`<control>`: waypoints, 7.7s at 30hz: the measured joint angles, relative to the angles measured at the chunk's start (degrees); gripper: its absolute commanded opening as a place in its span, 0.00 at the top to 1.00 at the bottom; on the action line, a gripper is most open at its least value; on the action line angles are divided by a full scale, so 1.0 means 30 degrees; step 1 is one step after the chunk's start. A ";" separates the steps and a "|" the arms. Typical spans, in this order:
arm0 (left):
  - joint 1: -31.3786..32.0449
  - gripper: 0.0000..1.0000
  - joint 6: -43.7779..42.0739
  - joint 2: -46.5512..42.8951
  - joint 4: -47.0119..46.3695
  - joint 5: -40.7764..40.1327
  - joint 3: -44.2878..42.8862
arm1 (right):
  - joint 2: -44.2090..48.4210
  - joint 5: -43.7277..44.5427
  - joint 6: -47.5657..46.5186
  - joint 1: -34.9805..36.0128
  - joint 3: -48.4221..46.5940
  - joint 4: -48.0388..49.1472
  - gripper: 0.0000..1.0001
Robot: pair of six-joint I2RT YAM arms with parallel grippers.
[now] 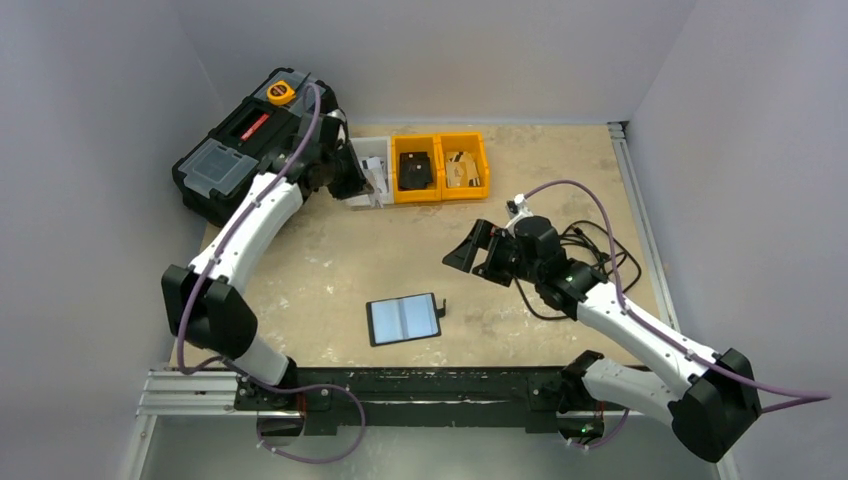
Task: Take the credit cards out of the card holder
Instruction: Place the credit card in the storage box, then close the card holder at the center of the board.
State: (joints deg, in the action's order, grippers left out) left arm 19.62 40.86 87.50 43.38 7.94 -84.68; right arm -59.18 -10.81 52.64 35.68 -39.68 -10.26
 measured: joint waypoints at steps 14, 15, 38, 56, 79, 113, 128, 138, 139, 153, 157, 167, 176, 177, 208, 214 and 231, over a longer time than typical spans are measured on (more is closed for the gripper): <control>-0.2616 0.98 -0.2178 0.8473 -0.0233 -0.0721 -0.6564 | 0.1530 0.1275 -0.0743 0.0000 -0.0306 -0.2076 0.01; -0.2630 0.96 -0.2353 0.9049 -0.0386 -0.0663 -0.6972 | 0.1530 0.1282 -0.0794 0.0000 -0.0306 -0.2135 0.01; -0.3337 0.51 -0.3009 1.2976 -0.0328 0.1581 -1.0695 | 0.0896 0.1581 -0.1559 0.0000 -0.0423 -0.3184 0.01; -0.1953 0.34 -0.1785 0.0073 -0.1275 0.4393 0.0459 | 0.0729 0.4116 -0.2310 0.0015 -0.0452 -0.2936 0.01; 0.0918 0.32 -0.1821 -0.8721 0.0670 0.1712 1.1679 | -0.8721 0.5559 -0.1566 0.7220 -0.4940 -0.2091 0.19; -0.1377 0.34 -0.0634 -0.9282 0.0991 0.1268 1.4149 | -1.8404 0.8794 -0.1421 1.1373 -1.3508 -0.7577 0.43; -0.1035 0.62 0.0007 -0.7927 -0.0845 0.3388 1.5861 | -1.7245 0.7934 -0.1370 1.0746 -1.1409 -0.6011 0.75; 0.0539 0.74 0.0729 -0.6368 -0.2900 0.4685 1.6852 | -1.6087 0.5865 -0.1188 0.9624 -0.9245 -0.3723 0.85; 0.0721 0.74 0.0758 -0.6120 -0.3126 0.4728 1.6852 | -1.6014 0.5654 -0.1180 0.9522 -0.9092 -0.3548 0.86; 0.2885 0.75 0.1632 -0.3475 -0.4670 0.4503 1.6852 | -1.5336 0.4095 -0.0845 0.8757 -0.7563 -0.1647 0.88; 0.3075 0.81 0.1763 -0.3257 -0.4991 0.4495 1.6852 | -1.5263 0.3869 -0.0838 0.8684 -0.7395 -0.1421 0.88; 0.3242 1.00 0.2186 -0.3388 -0.5151 0.4707 1.6677 | -1.5249 0.3738 -0.0831 0.8604 -0.7337 -0.1341 0.88; 0.3402 1.00 0.2630 -0.3672 -0.5071 0.5260 1.6160 | -1.4965 0.3468 -0.0750 0.8626 -0.6965 -0.0605 0.71; 0.3424 1.00 0.2732 -0.3774 -0.5071 0.5333 1.6123 | -1.4899 0.3439 -0.0758 0.8626 -0.6885 -0.0474 0.69; 0.4532 0.72 0.1158 -0.2965 -0.2361 0.4707 1.2604 | -1.0091 0.5399 -0.0393 0.6827 -0.3555 -0.1858 0.32; 0.4648 0.55 0.0940 -0.2506 -0.2280 0.4619 1.2364 | -1.0018 0.5384 -0.0393 0.6186 -0.2674 -0.1464 0.35; 0.4728 0.49 0.1311 -0.0495 -0.3810 0.5391 1.1489 | -1.0790 0.5792 -0.0444 0.5748 -0.2397 0.0350 0.64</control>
State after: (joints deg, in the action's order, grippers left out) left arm 33.80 44.80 86.02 31.94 24.12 -50.22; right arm -91.55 6.57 51.31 52.93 -46.87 -9.21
